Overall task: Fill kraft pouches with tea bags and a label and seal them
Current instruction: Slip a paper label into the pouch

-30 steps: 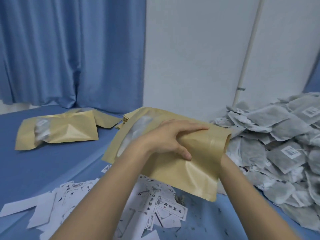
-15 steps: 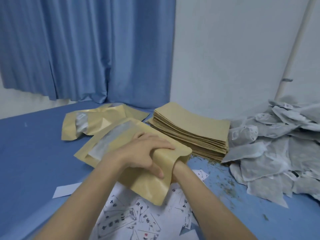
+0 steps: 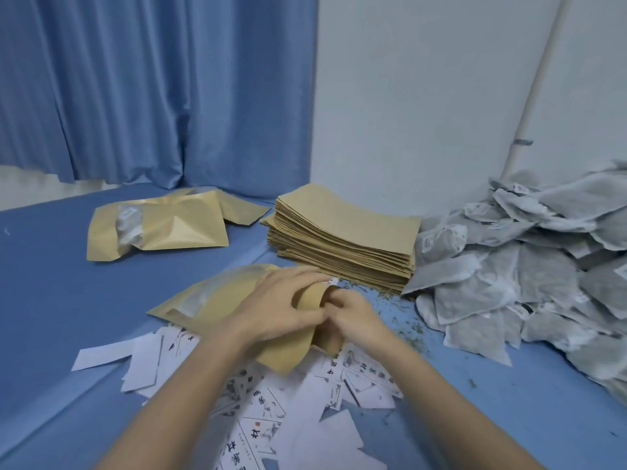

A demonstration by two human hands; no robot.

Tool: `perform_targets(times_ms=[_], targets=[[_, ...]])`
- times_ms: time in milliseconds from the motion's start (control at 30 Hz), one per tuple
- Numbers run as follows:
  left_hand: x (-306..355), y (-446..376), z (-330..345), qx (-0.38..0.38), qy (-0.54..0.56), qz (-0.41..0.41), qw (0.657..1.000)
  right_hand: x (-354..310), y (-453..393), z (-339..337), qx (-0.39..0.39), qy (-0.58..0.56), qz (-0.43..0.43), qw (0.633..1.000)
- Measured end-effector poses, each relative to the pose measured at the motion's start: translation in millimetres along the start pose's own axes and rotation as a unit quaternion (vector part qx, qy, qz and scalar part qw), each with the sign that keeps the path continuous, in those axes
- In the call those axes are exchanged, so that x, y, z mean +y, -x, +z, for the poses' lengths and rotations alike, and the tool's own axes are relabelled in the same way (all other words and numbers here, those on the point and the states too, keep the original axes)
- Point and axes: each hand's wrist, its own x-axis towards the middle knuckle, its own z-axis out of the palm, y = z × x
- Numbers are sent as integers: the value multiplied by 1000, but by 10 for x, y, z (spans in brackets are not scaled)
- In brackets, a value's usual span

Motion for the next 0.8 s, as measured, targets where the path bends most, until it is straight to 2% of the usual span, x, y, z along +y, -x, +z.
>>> perform_targets(times_ms=[67, 100, 167, 267, 333, 467, 533, 700, 800], targets=[[31, -13, -11, 44, 4, -8, 999, 115, 113, -128, 26, 23, -28, 999], [43, -21, -10, 59, 8, -15, 998, 234, 159, -188, 46, 85, -46, 994], [76, -39, 9, 71, 8, -30, 997, 379, 284, -252, 6, 223, -32, 974], [138, -74, 51, 71, -21, -44, 996, 477, 326, -214, -70, 282, 3, 957], [174, -96, 57, 74, -36, -60, 995, 506, 333, -207, -62, 301, -4, 951], [206, -114, 45, 81, -61, -85, 991, 605, 342, -327, -59, 315, 39, 947], [219, -125, 49, 88, -72, -101, 988, 631, 348, -395, -78, 307, 32, 948], [259, -149, 105, 103, -89, -131, 982, 591, 301, -581, -32, 248, 24, 968], [257, -133, 120, 104, -83, -131, 982, 532, 261, -739, -36, 255, 7, 966]])
